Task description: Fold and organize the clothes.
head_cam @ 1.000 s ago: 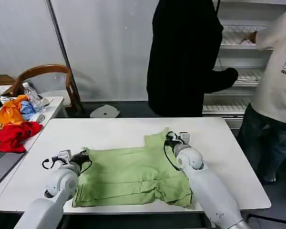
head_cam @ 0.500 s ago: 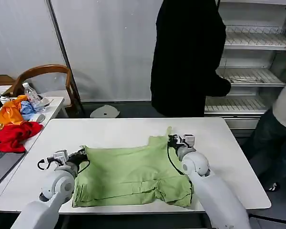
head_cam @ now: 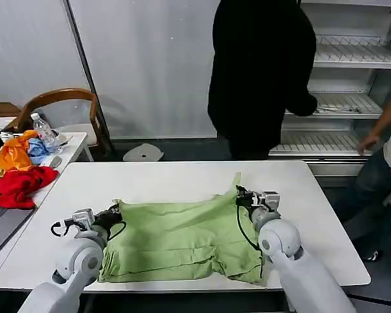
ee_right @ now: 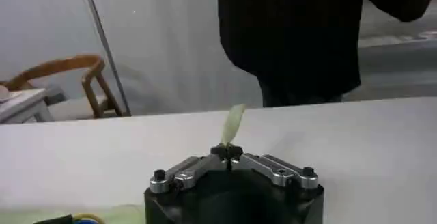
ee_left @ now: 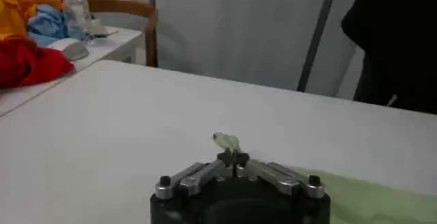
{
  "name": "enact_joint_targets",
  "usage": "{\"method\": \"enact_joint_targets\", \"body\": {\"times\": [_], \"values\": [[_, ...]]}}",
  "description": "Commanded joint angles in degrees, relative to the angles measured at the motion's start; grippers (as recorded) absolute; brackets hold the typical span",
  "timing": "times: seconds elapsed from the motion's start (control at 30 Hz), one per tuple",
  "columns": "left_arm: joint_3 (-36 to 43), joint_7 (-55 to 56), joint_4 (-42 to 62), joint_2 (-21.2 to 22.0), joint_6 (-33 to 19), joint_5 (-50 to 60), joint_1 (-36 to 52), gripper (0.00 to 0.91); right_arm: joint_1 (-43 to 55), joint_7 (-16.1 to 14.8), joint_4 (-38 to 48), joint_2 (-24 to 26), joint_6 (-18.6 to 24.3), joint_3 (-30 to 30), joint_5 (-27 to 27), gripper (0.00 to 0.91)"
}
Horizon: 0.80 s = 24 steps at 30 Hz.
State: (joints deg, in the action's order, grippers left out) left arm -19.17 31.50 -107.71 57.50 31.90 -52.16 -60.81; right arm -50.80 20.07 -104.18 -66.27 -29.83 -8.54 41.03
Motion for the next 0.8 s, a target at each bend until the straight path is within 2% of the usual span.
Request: {"method": "enact_joint_targets", "body": {"times": [0.03,0.33,0.8], "values": [[-0.20,-0.02,-1.65,-0.06,-0.03,-0.01,-1.23,0.010,-10.82,0.80,-9.25,0.81,1.26,-3.22,-1.68,0.000],[-1.51,0.11,-2.80,-0.23,-0.62,-0.08,-3.43,0.010,-17.45,0.81,-12.40,0.02,2.92,-5.85,-3.81,0.000],[-2.39,2.46,-6.47,-0.37,-0.79,0.28,-8.24,0.010,-22.10,1.56,-17.14,0.06,3.50,-7.69,-4.53,0.000]]}}
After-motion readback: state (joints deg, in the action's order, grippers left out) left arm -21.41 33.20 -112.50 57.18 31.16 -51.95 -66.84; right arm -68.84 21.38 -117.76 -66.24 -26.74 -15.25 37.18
